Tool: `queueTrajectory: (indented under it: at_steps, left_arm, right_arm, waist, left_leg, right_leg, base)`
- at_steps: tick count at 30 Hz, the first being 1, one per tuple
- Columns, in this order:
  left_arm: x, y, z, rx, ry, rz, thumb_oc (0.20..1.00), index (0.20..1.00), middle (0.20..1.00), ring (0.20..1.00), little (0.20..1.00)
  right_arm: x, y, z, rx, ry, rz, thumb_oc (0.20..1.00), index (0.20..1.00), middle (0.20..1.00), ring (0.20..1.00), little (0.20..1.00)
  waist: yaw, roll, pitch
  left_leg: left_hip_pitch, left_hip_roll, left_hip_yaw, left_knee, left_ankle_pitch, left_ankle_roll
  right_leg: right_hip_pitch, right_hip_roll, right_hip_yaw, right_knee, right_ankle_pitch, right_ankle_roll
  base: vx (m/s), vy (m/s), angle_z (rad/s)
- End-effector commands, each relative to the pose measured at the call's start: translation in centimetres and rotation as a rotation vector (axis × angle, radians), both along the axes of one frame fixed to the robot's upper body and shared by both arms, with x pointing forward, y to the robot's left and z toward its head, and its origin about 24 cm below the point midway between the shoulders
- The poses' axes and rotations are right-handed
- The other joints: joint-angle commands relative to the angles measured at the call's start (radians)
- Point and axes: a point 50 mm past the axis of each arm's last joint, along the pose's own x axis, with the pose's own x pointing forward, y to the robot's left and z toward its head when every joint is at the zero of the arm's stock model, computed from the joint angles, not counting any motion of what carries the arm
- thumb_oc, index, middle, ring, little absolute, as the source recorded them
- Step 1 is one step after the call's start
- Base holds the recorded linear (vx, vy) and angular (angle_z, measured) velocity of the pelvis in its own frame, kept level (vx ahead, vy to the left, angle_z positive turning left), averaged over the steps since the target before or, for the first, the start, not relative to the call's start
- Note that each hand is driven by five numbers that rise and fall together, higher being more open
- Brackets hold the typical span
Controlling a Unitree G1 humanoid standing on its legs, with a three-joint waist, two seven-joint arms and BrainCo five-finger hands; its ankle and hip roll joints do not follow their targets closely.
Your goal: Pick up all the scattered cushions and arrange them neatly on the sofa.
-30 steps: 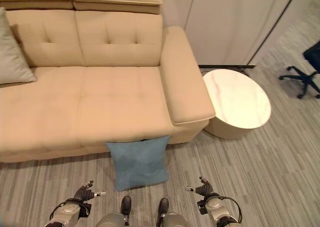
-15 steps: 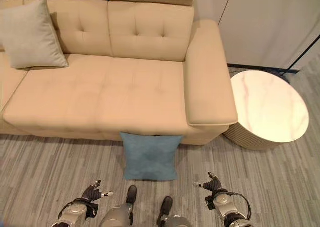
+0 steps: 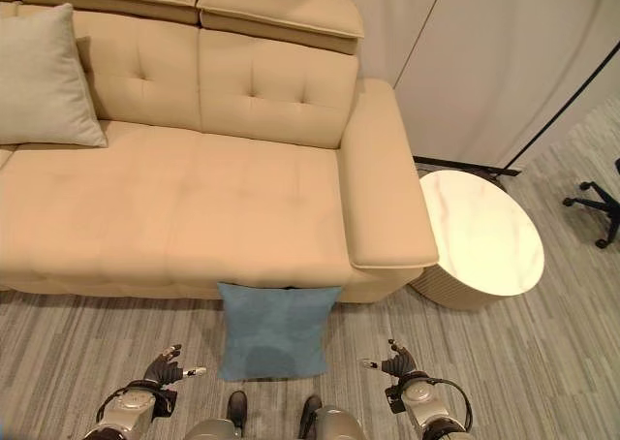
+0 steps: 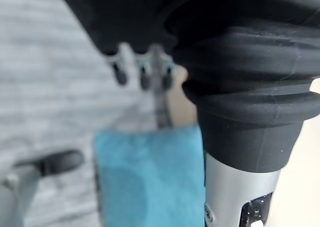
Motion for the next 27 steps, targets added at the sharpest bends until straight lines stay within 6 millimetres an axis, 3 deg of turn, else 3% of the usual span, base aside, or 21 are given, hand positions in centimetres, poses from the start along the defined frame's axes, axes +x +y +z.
queueTrajectory:
  at_steps: [1, 7, 14, 20, 24, 27]
  left_arm:
    - [0.4, 0.3, 0.4, 0.003, -0.047, 0.041, 1.0, 1.0, 1.0, 1.0, 1.0]
    - [0.2, 0.6, 0.4, 0.017, -0.042, 0.041, 1.0, 1.0, 1.0, 1.0, 1.0]
    - [1.6, 0.0, 1.1, 0.003, -0.103, 0.031, 1.0, 1.0, 1.0, 1.0, 1.0]
    - [2.0, 0.1, 1.3, 0.007, -0.113, 0.019, 1.0, 1.0, 1.0, 1.0, 1.0]
    - [1.8, 0.2, 1.1, 0.009, -0.098, 0.018, 1.0, 1.0, 1.0, 1.0, 1.0]
    - [1.1, 0.2, 0.8, 0.007, -0.076, 0.018, 1.0, 1.0, 1.0, 1.0, 1.0]
  right_arm:
    - [1.0, -1.5, 0.9, -0.053, -0.039, 0.006, 1.0, 1.0, 1.0, 1.0, 1.0]
    - [1.7, -1.6, 1.5, -0.066, -0.075, 0.029, 1.0, 1.0, 1.0, 1.0, 1.0]
    - [2.8, -1.2, 2.2, -0.074, -0.122, 0.066, 1.0, 1.0, 1.0, 1.0, 1.0]
    - [3.7, -0.2, 2.5, -0.058, -0.144, 0.083, 1.0, 1.0, 1.0, 1.0, 1.0]
    - [3.3, -0.3, 2.2, -0.054, -0.128, 0.08, 1.0, 1.0, 1.0, 1.0, 1.0]
    - [2.6, -0.7, 1.9, -0.053, -0.108, 0.06, 1.0, 1.0, 1.0, 1.0, 1.0]
  waist:
    - [0.02, -0.008, 0.003]
    - [0.021, -0.009, -0.01]
    - [0.026, -0.011, 0.003]
    - [0.017, -0.018, 0.019]
    - [0.008, -0.01, 0.017]
    - [0.016, -0.015, 0.004]
  left_leg:
    - [-0.029, -0.024, -0.059, 0.117, -0.113, -0.076]
    - [-0.024, -0.017, -0.069, 0.085, -0.102, -0.094]
    - [-0.044, -0.015, -0.056, 0.115, -0.111, -0.099]
    - [-0.089, -0.014, -0.038, 0.127, -0.104, -0.071]
    - [-0.088, -0.011, -0.034, 0.113, -0.089, -0.064]
    - [-0.077, -0.018, -0.033, 0.1, -0.087, -0.069]
  right_leg:
    - [0.047, 0.0, -0.022, -0.082, 0.108, 0.016]
    - [0.088, 0.003, -0.058, -0.157, 0.117, 0.009]
    - [0.108, 0.003, -0.073, -0.187, 0.12, 0.008]
    - [0.035, -0.017, -0.015, -0.129, 0.159, 0.04]
    - [0.036, -0.001, 0.007, -0.066, 0.129, 0.033]
    - [0.08, -0.003, -0.011, -0.105, 0.115, 0.022]
  base:
    - [0.09, -0.059, 0.52]
    - [0.07, -0.057, 0.22]
    - [-0.01, -0.004, 0.01]
    - [-0.13, 0.078, -0.26]
    - [-0.04, 0.053, -0.21]
    - [0.01, 0.0, -0.08]
